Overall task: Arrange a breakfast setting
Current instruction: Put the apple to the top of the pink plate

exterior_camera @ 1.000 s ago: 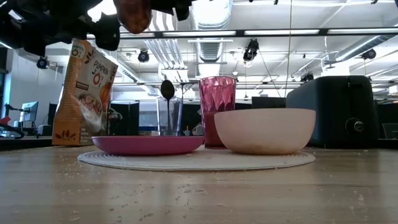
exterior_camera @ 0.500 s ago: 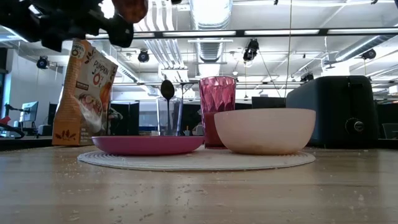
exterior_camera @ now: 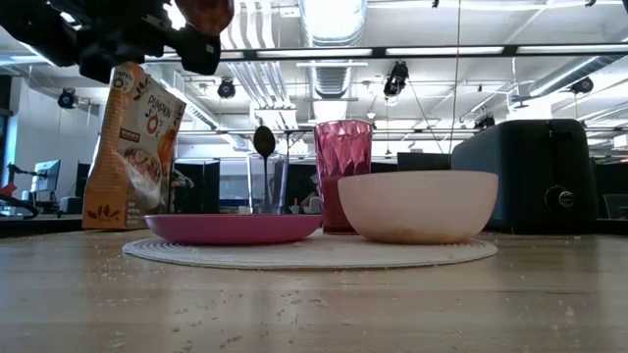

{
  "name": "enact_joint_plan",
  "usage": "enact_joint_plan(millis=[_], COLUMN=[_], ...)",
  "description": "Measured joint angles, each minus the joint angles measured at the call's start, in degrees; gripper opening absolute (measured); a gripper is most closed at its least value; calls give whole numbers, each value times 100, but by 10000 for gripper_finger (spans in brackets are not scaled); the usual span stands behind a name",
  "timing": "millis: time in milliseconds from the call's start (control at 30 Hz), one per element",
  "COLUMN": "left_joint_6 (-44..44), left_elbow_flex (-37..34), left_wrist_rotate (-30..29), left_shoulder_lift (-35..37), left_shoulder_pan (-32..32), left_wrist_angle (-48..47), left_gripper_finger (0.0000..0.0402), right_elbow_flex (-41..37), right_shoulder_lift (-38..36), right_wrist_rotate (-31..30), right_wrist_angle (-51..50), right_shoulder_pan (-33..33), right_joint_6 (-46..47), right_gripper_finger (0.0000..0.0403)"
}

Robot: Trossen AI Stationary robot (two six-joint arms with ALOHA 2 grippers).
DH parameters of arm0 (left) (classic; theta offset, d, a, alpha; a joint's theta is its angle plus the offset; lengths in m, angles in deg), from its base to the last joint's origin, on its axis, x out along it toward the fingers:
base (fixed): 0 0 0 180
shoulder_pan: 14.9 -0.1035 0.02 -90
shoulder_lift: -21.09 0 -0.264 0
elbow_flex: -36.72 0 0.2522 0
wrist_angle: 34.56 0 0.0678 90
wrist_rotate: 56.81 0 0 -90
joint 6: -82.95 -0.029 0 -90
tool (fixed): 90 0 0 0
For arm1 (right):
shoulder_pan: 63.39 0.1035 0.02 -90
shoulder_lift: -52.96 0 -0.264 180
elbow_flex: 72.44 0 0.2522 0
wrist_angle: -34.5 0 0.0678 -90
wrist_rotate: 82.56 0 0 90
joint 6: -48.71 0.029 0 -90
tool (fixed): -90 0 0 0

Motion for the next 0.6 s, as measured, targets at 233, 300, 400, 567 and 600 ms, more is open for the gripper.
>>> enact_joint_plan(millis=[233, 300, 400, 567, 600], left_joint_6=[108, 173, 527, 734, 769], left_elbow_flex=[-4, -4, -4, -4, -4], left_wrist_rotate=[312, 364, 397, 300, 267], left_shoulder_lift=[-202, -234, -229, -125, -105], left_shoulder_pan=[0, 0, 0, 1, 3], left_wrist_angle=[108, 101, 95, -1, -8], left_gripper_finger=[191, 169, 160, 214, 225], right_elbow_flex=[0, 0, 0, 11, 11], right_shoulder_lift=[12, 16, 16, 10, 10], right_wrist_rotate=[162, 198, 289, 289, 288], right_wrist_angle=[-26, -60, -80, -185, -190], right_shoulder_pan=[-4, -4, -4, -5, -10], right_joint_6=[30, 41, 105, 77, 67], right_gripper_finger=[185, 185, 185, 185, 185])
